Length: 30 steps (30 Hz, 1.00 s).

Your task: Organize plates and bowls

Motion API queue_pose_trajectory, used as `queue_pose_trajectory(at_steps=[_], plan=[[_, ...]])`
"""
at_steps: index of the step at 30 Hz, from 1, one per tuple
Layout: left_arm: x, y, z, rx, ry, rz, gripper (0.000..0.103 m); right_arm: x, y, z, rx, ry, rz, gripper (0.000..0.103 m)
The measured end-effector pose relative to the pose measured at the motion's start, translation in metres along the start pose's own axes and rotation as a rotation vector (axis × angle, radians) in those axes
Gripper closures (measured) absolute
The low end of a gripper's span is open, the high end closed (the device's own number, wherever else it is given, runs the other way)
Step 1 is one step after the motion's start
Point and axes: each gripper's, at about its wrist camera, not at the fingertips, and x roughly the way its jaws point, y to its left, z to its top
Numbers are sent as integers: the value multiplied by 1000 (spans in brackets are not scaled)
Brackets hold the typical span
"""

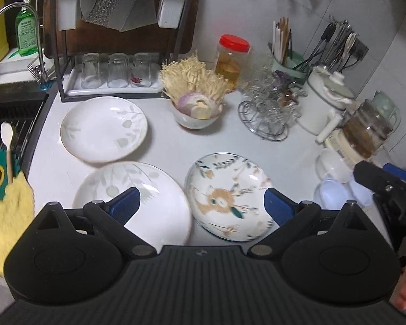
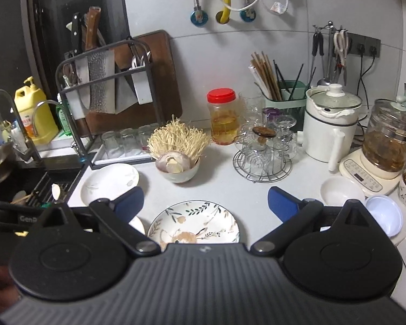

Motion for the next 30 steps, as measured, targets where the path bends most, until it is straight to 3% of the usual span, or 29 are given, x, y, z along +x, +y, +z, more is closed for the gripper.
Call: queue_pose_trajectory(at_steps=[5, 14, 20, 23, 27, 30], plan=[[25, 32, 6, 17, 36, -3, 3, 29, 18, -3, 28, 50, -3, 4], [48, 97, 11, 40, 96, 33, 3, 75, 61, -23, 3, 203, -22, 23], [62, 132, 3, 46, 133, 30, 3, 90, 89, -40, -1, 300, 20, 30], [73, 147, -2, 47, 172, 35, 4, 99, 97, -46, 23, 347, 54, 39], [86, 165, -6, 14, 214, 6, 5, 115, 106, -56, 49, 391, 50, 40], [96, 171, -6, 35, 235, -2, 5, 127, 110, -67, 77, 441, 57, 53]])
